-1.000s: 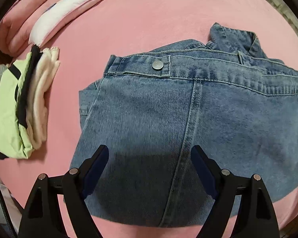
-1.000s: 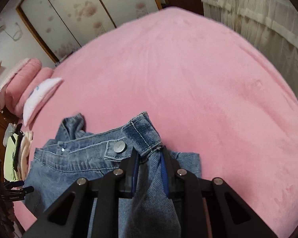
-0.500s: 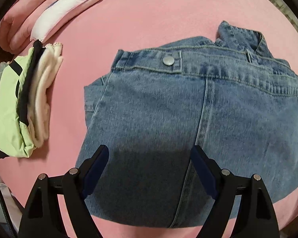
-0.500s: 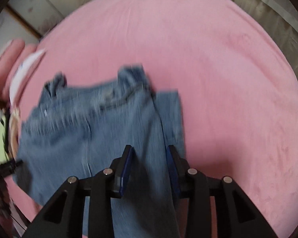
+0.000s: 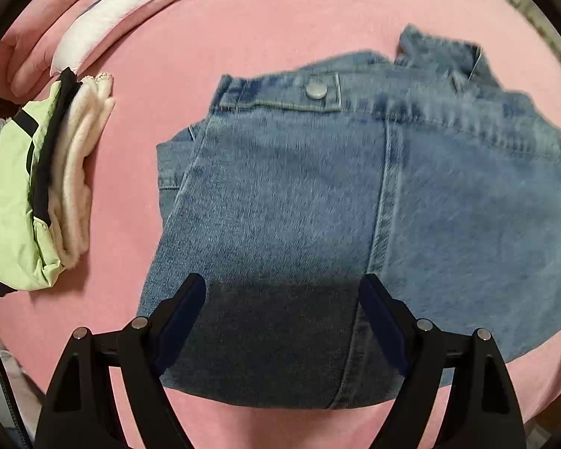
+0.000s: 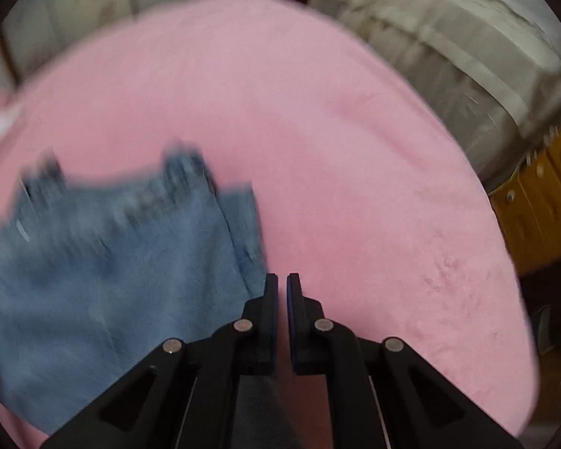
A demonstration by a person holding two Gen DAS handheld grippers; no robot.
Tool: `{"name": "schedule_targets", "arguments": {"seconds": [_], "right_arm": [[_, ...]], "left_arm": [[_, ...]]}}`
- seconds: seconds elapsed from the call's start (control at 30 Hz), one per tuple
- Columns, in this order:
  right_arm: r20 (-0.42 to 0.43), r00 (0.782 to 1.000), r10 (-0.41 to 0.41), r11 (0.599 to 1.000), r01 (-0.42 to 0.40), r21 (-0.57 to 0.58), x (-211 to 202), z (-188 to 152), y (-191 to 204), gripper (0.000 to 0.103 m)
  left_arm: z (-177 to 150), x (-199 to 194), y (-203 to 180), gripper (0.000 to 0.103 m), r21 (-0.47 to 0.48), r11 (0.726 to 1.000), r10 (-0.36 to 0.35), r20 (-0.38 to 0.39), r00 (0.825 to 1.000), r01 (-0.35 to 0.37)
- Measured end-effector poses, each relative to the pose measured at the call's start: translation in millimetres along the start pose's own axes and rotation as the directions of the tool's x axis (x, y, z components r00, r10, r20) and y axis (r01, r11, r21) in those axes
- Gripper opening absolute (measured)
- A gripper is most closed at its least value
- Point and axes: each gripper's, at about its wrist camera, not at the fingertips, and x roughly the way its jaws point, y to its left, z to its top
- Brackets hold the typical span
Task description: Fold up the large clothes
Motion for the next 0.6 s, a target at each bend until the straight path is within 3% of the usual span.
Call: {"name": "schedule_targets", "arguments": {"seconds": [0.03,0.1,0.17,0.2,0.27,0.33,0.43,0.6], "right_arm": [[0.053,0.996,0.074,0.996,-0.077,0.050,-17.3,-0.5,-1.2,0.004],[0.081,0.984,0.156,0.984,-0.162,0.070,-36.9,-7.1,5.8,0.004],[0.035,0.974,0.224,0.973,-0.225,0.048,-42.9,-19.8,25.8,0.004],[-0.012,0.961,0.278,0.960,-0.277,0.032,-42.8,-32.1,39.7,0.004],[-0.091,0.927,0.365,0.931,-0.365,0.020,-40.2,-59.4,64.3,0.004],[-0.170,0.876,0.452,0.889,-0.458,0.006,-39.8,-92.1,90.2,0.004],[-0.257,0.828,0.498,0.841,-0.533,-0.089,-43.9,-138.0,138.8,0.004],[-0.313,0.802,0.509,0.820,-0.562,-0.106,-28.5,-156.4,176.6,0.004]], "left_arm": [[-0.9,-4.4,0.6,0.081,-0.014,0.999,-0.039,0.013,0.999,0.039],[-4.6,-9.0,0.4,0.073,-0.035,0.989,-0.140,0.018,0.990,0.141],[-11.5,-9.6,-4.9,0.056,-0.041,0.974,-0.223,0.002,0.975,0.223],[-17.1,-9.1,-9.8,0.052,-0.037,0.965,-0.260,-0.012,0.966,0.259],[-32.6,-7.5,-25.0,0.023,-0.012,0.945,-0.328,-0.045,0.944,0.328],[-46.8,-4.8,-40.3,0.009,0.025,0.927,-0.372,-0.075,0.925,0.374],[-64.1,0.2,-66.5,0.009,0.084,0.902,-0.413,-0.116,0.903,0.423],[-57.9,10.4,-93.0,0.009,0.110,0.891,-0.428,-0.122,0.895,0.441]]}}
